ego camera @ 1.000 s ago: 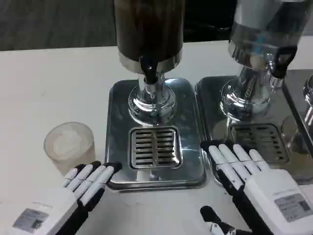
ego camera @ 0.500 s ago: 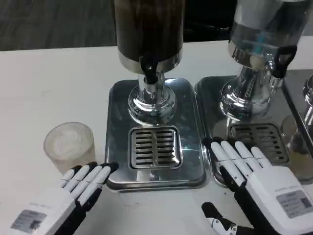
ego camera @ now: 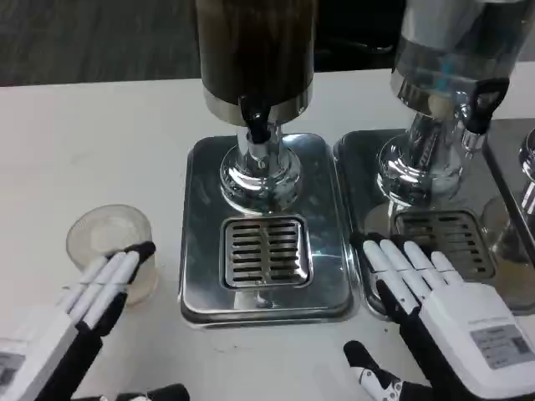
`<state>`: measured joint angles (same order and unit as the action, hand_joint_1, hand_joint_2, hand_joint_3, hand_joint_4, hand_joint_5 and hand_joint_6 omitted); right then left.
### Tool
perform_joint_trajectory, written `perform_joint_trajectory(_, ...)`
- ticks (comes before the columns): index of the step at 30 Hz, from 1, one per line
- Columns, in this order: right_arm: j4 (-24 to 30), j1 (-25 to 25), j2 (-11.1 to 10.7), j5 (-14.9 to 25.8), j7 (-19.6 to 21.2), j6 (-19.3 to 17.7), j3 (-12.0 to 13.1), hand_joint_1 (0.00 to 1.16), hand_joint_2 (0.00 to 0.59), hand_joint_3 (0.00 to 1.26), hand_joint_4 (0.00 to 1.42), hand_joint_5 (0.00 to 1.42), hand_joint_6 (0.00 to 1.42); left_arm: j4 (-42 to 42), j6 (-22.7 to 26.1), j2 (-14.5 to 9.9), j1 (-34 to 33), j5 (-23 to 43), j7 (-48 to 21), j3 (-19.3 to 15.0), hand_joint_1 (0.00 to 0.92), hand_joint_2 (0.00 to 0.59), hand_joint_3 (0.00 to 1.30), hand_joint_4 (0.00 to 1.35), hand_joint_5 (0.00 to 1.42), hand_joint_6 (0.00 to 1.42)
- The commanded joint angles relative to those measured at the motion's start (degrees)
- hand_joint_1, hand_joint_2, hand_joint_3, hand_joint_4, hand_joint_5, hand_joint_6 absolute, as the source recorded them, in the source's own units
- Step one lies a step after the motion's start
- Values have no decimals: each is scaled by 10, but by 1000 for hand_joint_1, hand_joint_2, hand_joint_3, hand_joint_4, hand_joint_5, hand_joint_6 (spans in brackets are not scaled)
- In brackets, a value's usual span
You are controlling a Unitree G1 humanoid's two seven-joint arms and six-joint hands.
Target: Grasp the cup under the faucet to collect the drink, then remove the cup.
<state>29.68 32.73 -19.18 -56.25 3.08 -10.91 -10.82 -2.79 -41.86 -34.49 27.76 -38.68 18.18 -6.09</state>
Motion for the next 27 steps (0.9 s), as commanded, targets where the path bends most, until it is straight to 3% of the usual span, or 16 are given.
perform_joint_trajectory(1,7,5,5,-5,3,7,-4,576,448,5,0,0,0,-15,-15,7,-15,9,30,-14,0,51,0,0,0,0)
perform_joint_trajectory(9,3,0,11,-7,6,11,-12,570,451,5,0,0,0,-28,-41,-2,-26,10,24,-17,0,47,0,0,0,0)
perform_joint_trajectory(18,-6,-5,13,-1,5,14,-13,566,452,13,0,0,0,-72,-50,15,-50,41,45,-36,0,27,0,0,0,0)
perform_joint_trajectory(27,-8,-6,13,3,5,16,-15,564,452,16,0,0,0,-128,-32,18,-95,63,46,-44,0,10,0,0,0,0)
